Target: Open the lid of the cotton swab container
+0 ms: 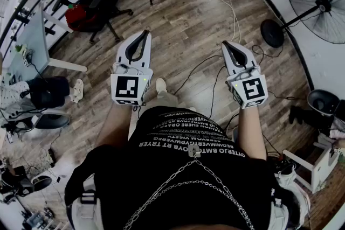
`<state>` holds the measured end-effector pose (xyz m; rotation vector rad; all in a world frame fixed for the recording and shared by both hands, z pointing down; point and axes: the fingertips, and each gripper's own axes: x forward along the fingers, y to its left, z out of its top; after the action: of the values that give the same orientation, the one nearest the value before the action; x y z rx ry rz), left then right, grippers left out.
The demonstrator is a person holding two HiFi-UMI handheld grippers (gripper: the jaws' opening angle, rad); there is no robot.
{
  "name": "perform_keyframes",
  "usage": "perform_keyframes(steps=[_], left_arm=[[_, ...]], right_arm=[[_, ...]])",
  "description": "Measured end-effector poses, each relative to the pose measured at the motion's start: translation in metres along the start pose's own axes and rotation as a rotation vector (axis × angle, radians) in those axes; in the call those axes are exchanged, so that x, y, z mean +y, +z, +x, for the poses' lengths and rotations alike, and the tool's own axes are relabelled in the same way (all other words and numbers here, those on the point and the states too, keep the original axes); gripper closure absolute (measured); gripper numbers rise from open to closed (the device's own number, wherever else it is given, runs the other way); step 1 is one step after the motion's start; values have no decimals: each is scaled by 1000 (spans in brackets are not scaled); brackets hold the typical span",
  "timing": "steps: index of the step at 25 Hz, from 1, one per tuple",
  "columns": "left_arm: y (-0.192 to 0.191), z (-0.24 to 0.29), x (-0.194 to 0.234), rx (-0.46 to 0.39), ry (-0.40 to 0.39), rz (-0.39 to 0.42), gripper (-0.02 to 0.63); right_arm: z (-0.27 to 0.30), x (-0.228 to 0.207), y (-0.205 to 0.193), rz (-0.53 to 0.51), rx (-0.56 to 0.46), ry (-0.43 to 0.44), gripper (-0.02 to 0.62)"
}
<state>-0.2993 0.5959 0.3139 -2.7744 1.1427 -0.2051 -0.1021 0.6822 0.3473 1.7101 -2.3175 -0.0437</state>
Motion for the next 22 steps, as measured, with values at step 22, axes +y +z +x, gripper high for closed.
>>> perform_keyframes(steps=[22], left_arm=[[-23, 86, 215, -54, 50, 27, 571]], right_arm=[[211, -20, 77, 68, -89, -131, 577]])
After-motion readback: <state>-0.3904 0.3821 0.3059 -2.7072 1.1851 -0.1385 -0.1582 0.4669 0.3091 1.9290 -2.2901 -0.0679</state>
